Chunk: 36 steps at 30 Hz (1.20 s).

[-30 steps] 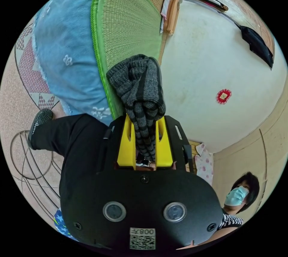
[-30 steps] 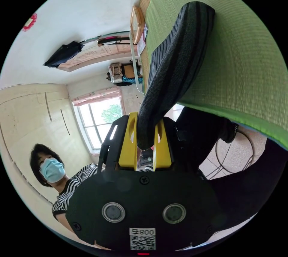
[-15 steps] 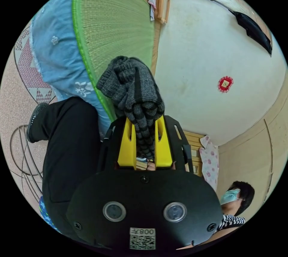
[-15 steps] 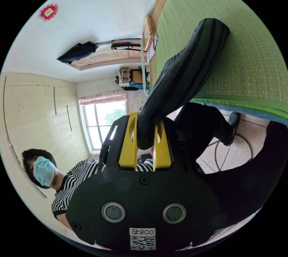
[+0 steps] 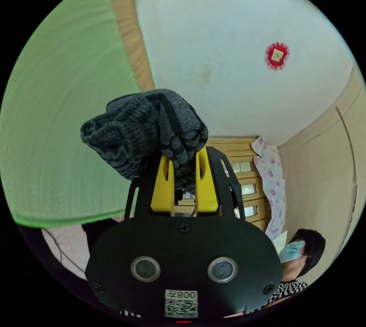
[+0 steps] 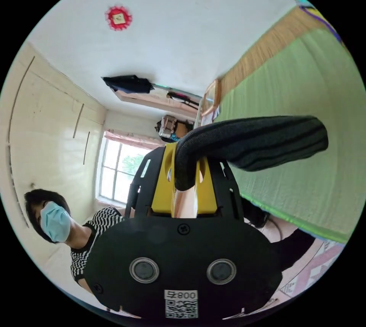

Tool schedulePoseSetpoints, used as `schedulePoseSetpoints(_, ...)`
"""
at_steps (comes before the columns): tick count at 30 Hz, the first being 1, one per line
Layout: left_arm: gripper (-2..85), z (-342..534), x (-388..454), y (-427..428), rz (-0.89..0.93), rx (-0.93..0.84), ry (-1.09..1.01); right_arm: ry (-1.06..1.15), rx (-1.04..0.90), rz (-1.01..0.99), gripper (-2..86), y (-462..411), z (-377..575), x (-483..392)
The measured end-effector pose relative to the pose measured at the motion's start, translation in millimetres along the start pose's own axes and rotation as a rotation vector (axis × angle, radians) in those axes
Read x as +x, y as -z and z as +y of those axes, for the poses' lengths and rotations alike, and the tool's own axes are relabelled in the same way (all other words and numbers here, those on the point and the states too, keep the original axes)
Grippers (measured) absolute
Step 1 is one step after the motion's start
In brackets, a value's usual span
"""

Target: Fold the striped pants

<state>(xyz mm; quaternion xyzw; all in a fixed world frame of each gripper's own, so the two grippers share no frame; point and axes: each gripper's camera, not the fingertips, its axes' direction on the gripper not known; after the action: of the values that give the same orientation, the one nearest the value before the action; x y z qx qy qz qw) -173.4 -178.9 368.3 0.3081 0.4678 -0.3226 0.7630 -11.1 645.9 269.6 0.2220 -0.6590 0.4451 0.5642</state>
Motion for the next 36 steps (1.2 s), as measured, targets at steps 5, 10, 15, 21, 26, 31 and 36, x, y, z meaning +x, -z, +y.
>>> schedulePoseSetpoints(5, 9.9, -28, 95, -186, 0.159, -0.177, -0.230, 0.179, 0.210, 0.073, 6.7, 202, -45, -86)
schedulePoseSetpoints(10, 10.6, -15, 153, -360, 0.285, -0.408, -0.391, 0.334, 0.437, 0.204, 6.9, 403, -7, -150)
schedulePoseSetpoints(15, 11.1, 21, 133, -517, 0.224, -0.639, -0.431, 0.250, 0.641, 0.361, 7.2, 539, 91, -74)
schedulePoseSetpoints(21, 10.7, 56, 22, -620, 0.009, -0.799, -0.180, -0.142, 0.717, 0.216, 7.2, 556, 194, 170)
schedulePoseSetpoints(26, 11.5, 60, 32, -664, 0.006, -0.875, -0.233, -0.032, 0.763, 0.243, 7.6, 568, 202, 170)
schedulePoseSetpoints(31, 11.4, 62, 47, -674, -0.052, -0.823, -0.318, -0.031, 0.797, 0.258, 8.4, 586, 211, 168)
schedulePoseSetpoints(36, 8.9, 66, 62, -666, -0.109, -0.665, -0.420, -0.038, 0.855, 0.253, 7.6, 605, 256, 156)
